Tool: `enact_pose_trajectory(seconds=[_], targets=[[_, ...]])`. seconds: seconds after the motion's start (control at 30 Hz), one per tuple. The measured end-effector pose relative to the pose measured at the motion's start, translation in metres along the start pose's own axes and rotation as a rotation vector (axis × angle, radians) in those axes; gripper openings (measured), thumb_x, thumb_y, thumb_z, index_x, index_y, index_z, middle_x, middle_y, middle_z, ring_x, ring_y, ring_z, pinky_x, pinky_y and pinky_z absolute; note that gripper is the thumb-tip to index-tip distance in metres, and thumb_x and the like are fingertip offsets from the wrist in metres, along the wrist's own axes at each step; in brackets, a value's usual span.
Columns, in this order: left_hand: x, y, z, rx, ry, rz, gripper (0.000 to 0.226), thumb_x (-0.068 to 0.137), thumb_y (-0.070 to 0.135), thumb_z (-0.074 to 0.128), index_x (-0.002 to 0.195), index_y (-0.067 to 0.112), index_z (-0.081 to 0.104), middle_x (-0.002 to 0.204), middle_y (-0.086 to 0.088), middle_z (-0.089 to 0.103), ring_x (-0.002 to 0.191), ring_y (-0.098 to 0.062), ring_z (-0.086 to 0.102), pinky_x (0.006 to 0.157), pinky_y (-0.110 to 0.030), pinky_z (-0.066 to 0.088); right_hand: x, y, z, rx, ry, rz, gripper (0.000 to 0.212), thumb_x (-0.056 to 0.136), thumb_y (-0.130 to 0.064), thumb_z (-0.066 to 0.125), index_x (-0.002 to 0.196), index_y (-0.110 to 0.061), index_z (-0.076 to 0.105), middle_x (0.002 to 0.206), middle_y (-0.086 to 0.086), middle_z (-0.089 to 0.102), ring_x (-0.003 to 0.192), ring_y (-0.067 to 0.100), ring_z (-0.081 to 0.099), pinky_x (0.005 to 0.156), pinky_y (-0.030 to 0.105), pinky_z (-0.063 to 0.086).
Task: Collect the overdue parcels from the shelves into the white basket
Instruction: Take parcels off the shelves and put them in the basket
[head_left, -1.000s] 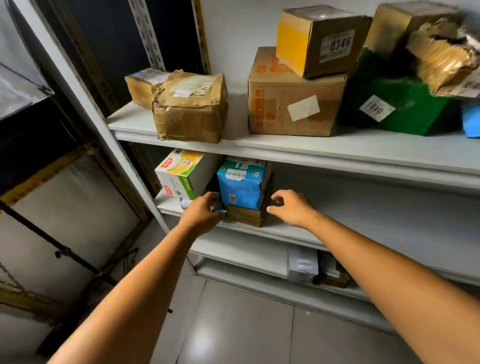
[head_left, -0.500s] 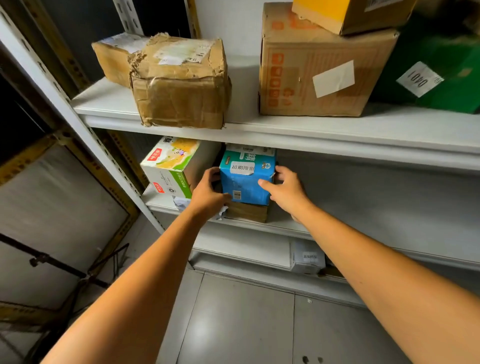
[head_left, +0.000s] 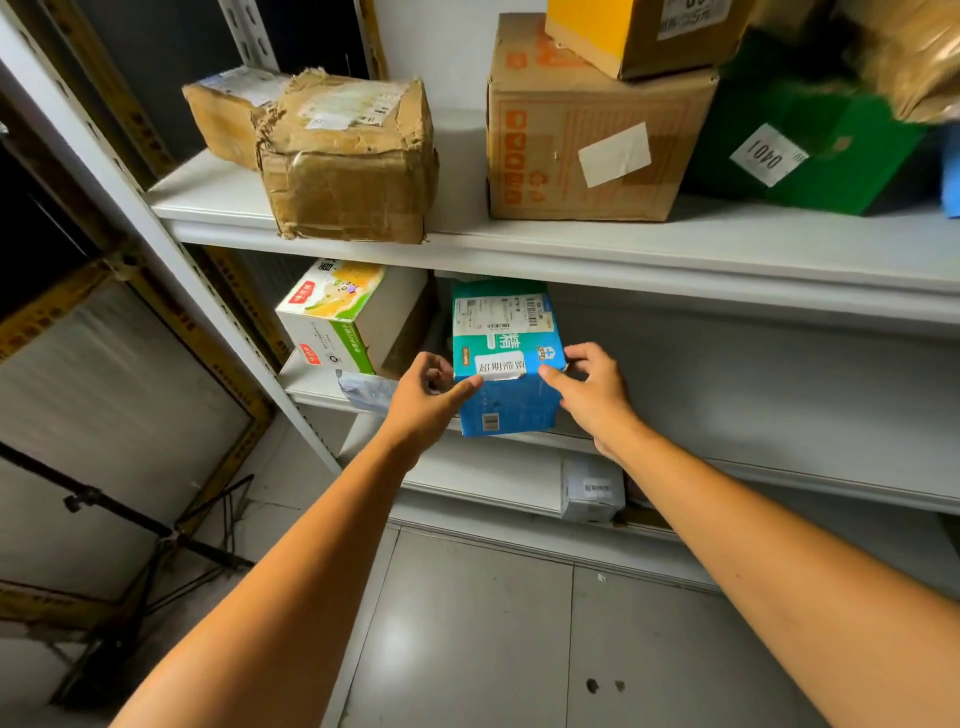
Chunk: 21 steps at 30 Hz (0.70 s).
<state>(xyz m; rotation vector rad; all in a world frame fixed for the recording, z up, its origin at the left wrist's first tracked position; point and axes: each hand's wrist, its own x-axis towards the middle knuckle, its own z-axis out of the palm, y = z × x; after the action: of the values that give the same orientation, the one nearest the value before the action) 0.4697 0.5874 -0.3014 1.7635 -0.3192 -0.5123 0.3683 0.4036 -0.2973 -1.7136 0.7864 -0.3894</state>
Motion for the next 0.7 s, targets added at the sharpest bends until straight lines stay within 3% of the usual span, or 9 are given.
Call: enact_pose_trajectory(seconds=[0.2, 0.3, 0.47, 0.6, 0.7], targets=[[-0.024, 0.001, 0.034, -0.091, -0.083, -0.052, 0.033, 0.089, 0.023, 0.073, 0.095, 0.011, 0.043, 0.111, -0.005, 0.072, 0.104, -0.025, 0.07, 0.081, -0.049, 0.061, -0.026, 0.006, -0.041, 0.028, 0.032, 0.055, 0.028, 0.087, -0.019, 0.073, 0.11, -0.018, 0.056, 0.111, -0.002, 0.061, 0.097, 0.013, 0.059, 0.083, 0.042, 0.059], [-0.031, 0.005, 0.054, -0.124, -0.133, -0.072, 0.035, 0.087, 0.022, 0.075, 0.109, 0.017, 0.048, 0.12, -0.004, 0.067, 0.107, -0.022, 0.067, 0.084, -0.046, 0.061, -0.041, 0.012, -0.065, 0.043, 0.072, 0.086, 0.029, 0.087, -0.019, 0.073, 0.11, -0.019, 0.056, 0.114, -0.001, 0.063, 0.101, 0.014, 0.06, 0.084, 0.041, 0.059], [-0.044, 0.018, 0.101, -0.113, -0.245, -0.09, 0.045, 0.086, 0.022, 0.076, 0.124, 0.022, 0.052, 0.132, -0.002, 0.059, 0.117, -0.027, 0.061, 0.091, -0.053, 0.056, -0.068, 0.025, -0.113, 0.092, 0.161, 0.12, 0.029, 0.089, -0.014, 0.071, 0.107, -0.031, 0.056, 0.103, -0.015, 0.06, 0.107, 0.017, 0.06, 0.09, 0.043, 0.057], [-0.064, 0.032, 0.15, -0.09, -0.336, -0.115, 0.047, 0.086, 0.019, 0.076, 0.126, 0.019, 0.052, 0.133, -0.002, 0.056, 0.111, -0.027, 0.064, 0.089, -0.053, 0.057, -0.099, 0.039, -0.163, 0.124, 0.267, 0.136, 0.03, 0.089, -0.014, 0.071, 0.106, -0.032, 0.055, 0.11, -0.008, 0.063, 0.105, 0.016, 0.061, 0.087, 0.039, 0.057], [-0.089, 0.048, 0.2, -0.049, -0.425, -0.1, 0.044, 0.086, 0.019, 0.075, 0.124, 0.018, 0.053, 0.131, -0.002, 0.057, 0.102, -0.023, 0.069, 0.083, -0.048, 0.06, -0.127, 0.055, -0.215, 0.153, 0.358, 0.147, 0.029, 0.086, -0.015, 0.073, 0.104, -0.032, 0.058, 0.114, -0.003, 0.066, 0.105, 0.017, 0.063, 0.088, 0.044, 0.058]])
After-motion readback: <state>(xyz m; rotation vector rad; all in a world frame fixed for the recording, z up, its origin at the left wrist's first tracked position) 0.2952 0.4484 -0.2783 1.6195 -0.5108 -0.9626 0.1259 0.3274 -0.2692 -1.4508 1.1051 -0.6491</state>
